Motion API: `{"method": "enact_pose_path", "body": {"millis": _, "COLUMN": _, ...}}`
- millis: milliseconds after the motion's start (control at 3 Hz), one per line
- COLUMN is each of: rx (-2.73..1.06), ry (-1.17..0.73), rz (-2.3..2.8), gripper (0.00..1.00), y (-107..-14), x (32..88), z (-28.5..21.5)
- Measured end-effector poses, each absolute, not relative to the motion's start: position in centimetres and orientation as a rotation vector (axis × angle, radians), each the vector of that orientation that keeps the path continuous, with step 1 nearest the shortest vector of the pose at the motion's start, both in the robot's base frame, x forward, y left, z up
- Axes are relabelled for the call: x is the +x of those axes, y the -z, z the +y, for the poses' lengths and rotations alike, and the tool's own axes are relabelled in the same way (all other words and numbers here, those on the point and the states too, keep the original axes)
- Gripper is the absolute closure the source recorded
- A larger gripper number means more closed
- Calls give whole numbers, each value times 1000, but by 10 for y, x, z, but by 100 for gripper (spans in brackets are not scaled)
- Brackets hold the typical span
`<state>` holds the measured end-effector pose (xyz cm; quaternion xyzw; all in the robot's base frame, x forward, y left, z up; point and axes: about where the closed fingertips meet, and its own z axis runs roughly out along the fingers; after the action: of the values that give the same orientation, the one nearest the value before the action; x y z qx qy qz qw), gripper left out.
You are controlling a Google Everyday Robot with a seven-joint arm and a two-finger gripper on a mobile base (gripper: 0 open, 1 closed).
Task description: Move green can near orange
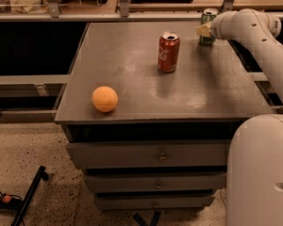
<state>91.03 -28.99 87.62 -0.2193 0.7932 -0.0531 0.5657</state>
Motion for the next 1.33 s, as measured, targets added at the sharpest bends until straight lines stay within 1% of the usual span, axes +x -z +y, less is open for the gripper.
{"method": "enact_pose_path", "body": {"millis": 333, "rx": -490, "ry": 119, "rz": 1890, "gripper": 88, "y": -885, "x": 908, "z": -294}}
{"method": "enact_pose_path", "body": {"millis": 667, "rx": -447, "ry": 46, "rz": 1956, "gripper": 100, "y": -896, "x": 900, "z": -295}}
{"method": "enact_pose_path", "body": {"millis": 1333, "rx": -458, "ry": -236, "rz": 1917, "gripper": 100, "y": -937, "x": 861, "z": -279}}
